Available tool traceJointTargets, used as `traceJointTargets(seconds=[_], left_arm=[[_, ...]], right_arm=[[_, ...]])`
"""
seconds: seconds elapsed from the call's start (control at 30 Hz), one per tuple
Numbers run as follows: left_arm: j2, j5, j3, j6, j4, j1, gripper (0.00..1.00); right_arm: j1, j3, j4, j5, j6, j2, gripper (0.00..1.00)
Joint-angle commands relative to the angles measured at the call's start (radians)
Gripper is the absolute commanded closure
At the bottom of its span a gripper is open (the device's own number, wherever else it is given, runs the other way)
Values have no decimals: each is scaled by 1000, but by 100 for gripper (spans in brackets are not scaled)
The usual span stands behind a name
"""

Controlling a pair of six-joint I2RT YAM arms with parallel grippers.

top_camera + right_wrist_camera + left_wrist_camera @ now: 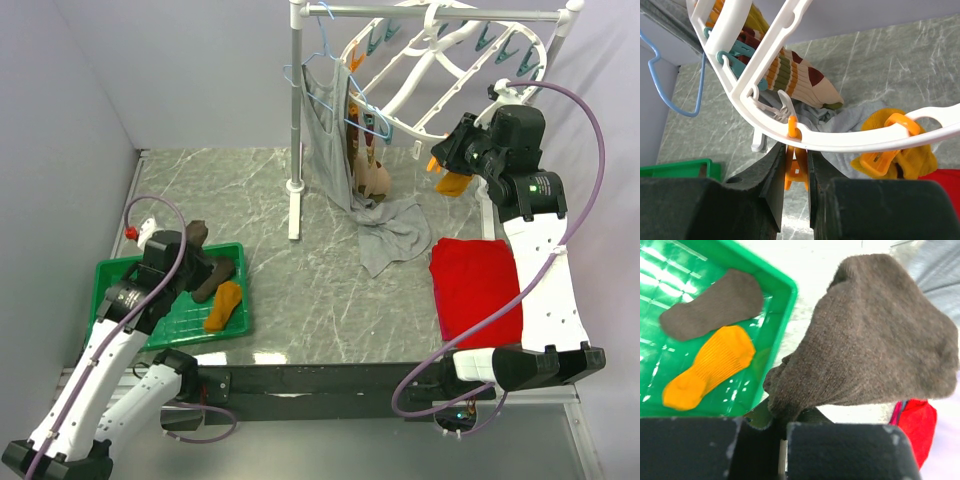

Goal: Remove the socks clipped to the hanger

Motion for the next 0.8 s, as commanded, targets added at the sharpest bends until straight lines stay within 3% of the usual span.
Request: traceJointTargets(seconds=[0.0,0.07,0.13,0.2,0.3,0.4,0.53,0.6,0.77], left_arm=[[0,10,66,70,62,3,99],[35,133,70,158,123,3,99],[75,327,44,209,195,3,99],[101,498,8,218,366,3,98],[167,723,-49,151,558,-8,93],[198,737,-52,128,624,-53,94],[189,705,-34,125,572,-59,97],[183,738,-37,128,570,-59,97],[166,820,-63,139,593,-59,95]], right_arm=[[-7,3,-5,22,-16,-20,84],[-6,-6,-8,36,-11,-25,68],[-7,-24,-6,39,-11,-28,67],[-6,-44,-5,44,-14,-33,66],[-7,-55,-8,51,-17,-36,57],[-7,-55,-17,61,-28,-39,55],[-7,-41,-34,64,-31,-37,44],[-4,-43,-29,64,-30,-43,32],[-6,-43,-37,45,-25,-39,24]])
